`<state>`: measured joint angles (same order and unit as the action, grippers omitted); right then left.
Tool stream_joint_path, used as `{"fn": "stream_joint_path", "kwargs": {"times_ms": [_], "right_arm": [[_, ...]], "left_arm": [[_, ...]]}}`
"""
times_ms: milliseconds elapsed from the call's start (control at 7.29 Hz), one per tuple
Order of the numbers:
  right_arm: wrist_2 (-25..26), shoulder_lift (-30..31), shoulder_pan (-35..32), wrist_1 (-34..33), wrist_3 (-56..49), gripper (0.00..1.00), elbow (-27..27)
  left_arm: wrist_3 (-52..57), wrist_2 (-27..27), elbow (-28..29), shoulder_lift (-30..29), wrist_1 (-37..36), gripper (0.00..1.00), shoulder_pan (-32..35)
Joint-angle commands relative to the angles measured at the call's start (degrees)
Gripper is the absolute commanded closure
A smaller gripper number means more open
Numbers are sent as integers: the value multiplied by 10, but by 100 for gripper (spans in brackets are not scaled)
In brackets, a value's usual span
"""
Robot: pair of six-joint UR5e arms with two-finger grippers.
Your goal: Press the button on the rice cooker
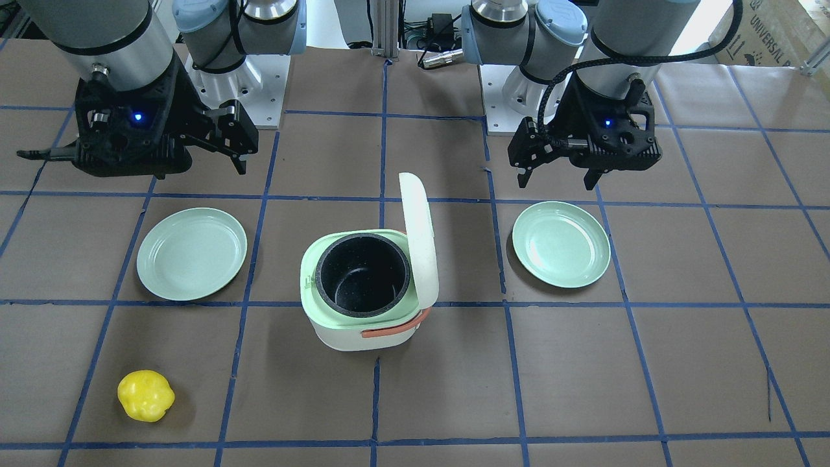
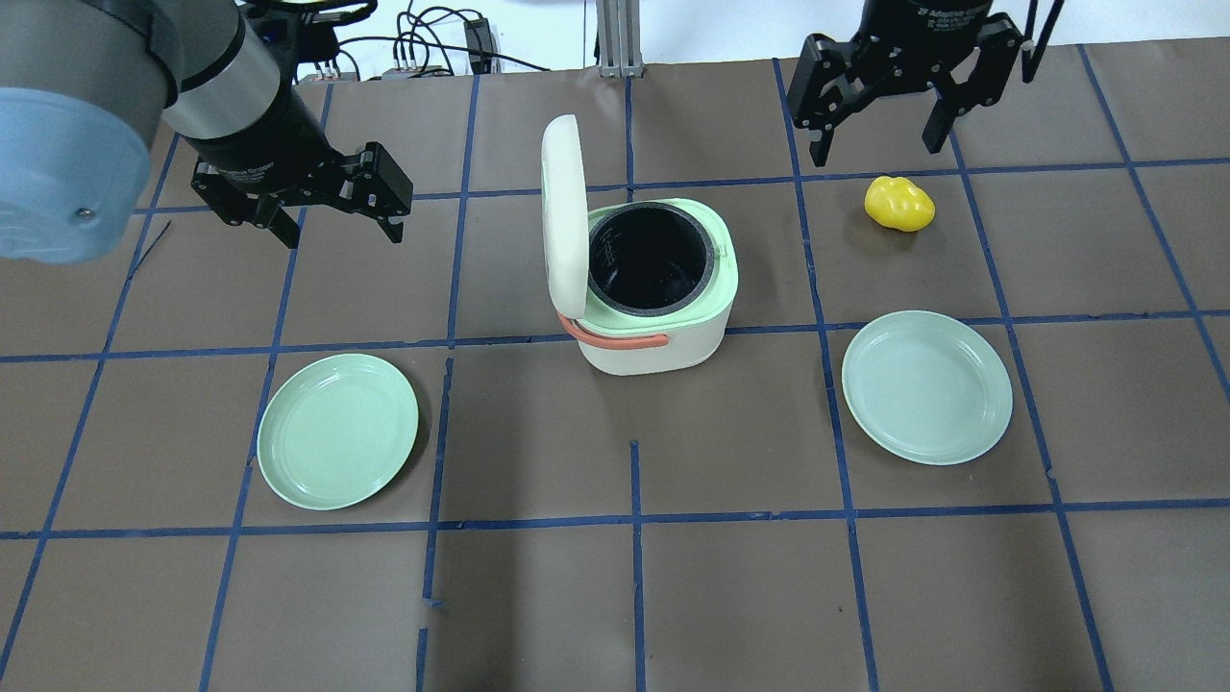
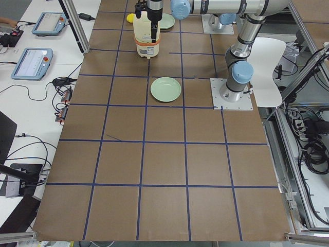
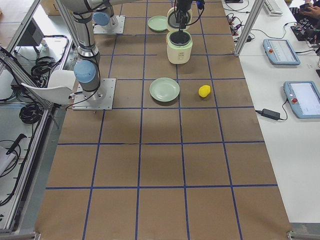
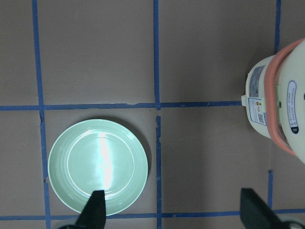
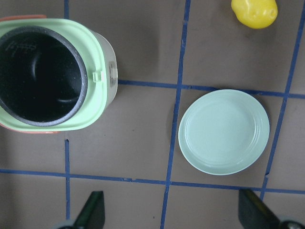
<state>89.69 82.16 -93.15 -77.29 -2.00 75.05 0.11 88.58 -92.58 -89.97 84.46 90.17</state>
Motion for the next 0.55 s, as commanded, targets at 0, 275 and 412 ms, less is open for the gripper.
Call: {"fn": "stream_joint_path", "kwargs": {"times_ms": [0, 275, 412], "right_arm": [[0, 57, 21, -5, -2, 0, 71], [-3, 80, 29, -4, -2, 0, 101], [-4, 81, 30, -12, -1, 0, 112]], "left_arm": [[4, -2, -1, 0, -1, 0, 0], [9, -2, -1, 0, -1, 0, -1], [2, -3, -1, 0, -1, 0, -1]]}}
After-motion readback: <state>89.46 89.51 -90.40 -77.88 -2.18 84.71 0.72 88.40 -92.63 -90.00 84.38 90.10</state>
